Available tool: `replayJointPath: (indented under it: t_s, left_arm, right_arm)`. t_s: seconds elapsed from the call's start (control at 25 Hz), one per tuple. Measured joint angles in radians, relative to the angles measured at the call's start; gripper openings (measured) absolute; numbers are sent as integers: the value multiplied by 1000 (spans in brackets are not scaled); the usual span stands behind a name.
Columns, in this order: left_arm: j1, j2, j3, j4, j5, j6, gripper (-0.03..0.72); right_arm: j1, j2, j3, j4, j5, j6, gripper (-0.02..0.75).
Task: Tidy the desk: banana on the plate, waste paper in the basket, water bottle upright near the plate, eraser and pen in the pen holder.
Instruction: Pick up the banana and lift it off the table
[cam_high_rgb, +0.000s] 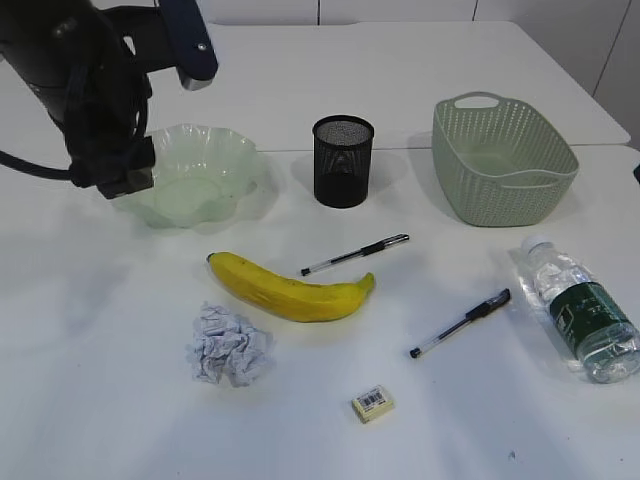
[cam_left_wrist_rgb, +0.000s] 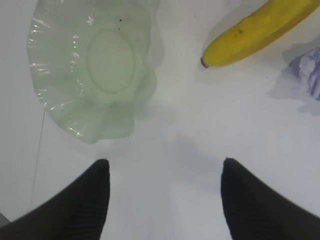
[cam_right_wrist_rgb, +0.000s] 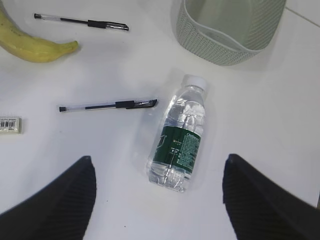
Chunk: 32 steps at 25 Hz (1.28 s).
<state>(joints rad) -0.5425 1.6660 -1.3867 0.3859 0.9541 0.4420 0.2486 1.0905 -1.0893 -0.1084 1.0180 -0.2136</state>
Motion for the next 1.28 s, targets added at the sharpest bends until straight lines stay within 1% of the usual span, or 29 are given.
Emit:
replayJointPath:
  t_s: [0.12,0.32,0.44,0.68,0.76,1.12,1.28]
  left_arm:
    - [-1,0,0,1,-28,0,515]
    - [-1,3,0,-5,-105,0,526]
    - [-9,32,0,-9,-112,2,526]
    - [-80,93,0,-7,-185,11,526]
    - [-92,105,0,-1,-214,16,526]
    - [-96,123,0,-11,-260,20,524]
    - [-96,123,0,-11,-307,20,492]
  right_arm:
    - [0,0,0,0,0,0,586]
    - [0,0,0,0,0,0,586]
    - [0,0,0,0,0,0,586]
    - [0,0,0,0,0,0,586]
    - [0,0,0,0,0,0,586]
    - [0,0,0,0,0,0,586]
    - [0,0,0,0,0,0,586]
